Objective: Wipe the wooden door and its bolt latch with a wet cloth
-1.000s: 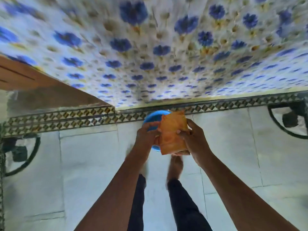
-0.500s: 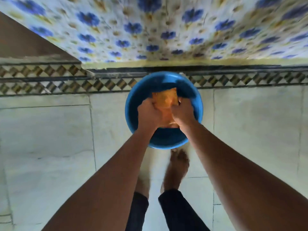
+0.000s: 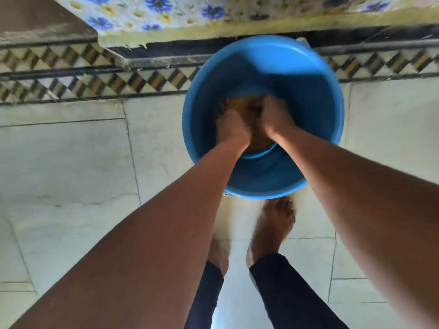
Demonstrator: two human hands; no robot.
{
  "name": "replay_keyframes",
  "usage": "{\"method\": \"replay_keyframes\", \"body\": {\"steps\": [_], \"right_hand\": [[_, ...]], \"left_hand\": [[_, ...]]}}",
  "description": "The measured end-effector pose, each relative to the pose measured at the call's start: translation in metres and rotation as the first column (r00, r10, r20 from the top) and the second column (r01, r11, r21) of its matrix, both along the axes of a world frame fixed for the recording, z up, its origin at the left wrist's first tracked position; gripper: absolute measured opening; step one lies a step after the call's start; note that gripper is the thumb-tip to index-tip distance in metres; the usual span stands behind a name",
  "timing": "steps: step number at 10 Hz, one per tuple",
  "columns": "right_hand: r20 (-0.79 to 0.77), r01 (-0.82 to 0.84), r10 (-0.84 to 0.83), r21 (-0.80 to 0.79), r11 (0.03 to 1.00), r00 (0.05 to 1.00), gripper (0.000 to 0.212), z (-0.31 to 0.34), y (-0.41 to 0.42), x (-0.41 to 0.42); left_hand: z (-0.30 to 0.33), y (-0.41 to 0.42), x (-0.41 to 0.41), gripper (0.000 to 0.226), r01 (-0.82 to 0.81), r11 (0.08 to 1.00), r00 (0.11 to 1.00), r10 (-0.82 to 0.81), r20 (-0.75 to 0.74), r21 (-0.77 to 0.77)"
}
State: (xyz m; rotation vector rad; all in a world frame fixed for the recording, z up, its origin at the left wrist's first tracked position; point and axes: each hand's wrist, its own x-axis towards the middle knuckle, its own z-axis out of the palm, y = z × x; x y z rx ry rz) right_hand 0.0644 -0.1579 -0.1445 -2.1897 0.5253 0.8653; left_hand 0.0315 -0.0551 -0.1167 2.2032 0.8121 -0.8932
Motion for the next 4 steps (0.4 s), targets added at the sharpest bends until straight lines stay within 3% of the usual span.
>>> {"method": "replay_keyframes", "body": {"steps": [1, 3, 4], "right_hand": [[-0.007, -0.057, 0.057, -0.029, 0.998, 0.998, 0.027, -0.006, -0.002, 0.007], [-0.022, -0.111, 0.111, -0.016, 0.994, 0.994, 0.044, 0.022, -0.003, 0.004], [0.028, -0.033, 0.032, 0.046, 0.998, 0.999, 0.025, 0.056, -0.007, 0.003]], "left_hand": [[-0.007, 0.0, 0.006, 0.052, 0.008, 1.0, 0.999, -0.007, -0.038, 0.024], [0.004, -0.002, -0.008, 0.063, -0.117, 0.986, 0.99, 0.105, -0.098, -0.119], [0.042, 0.007, -0.013, 0.045, -0.119, 0.981, 0.991, 0.107, -0.086, -0.151]]}}
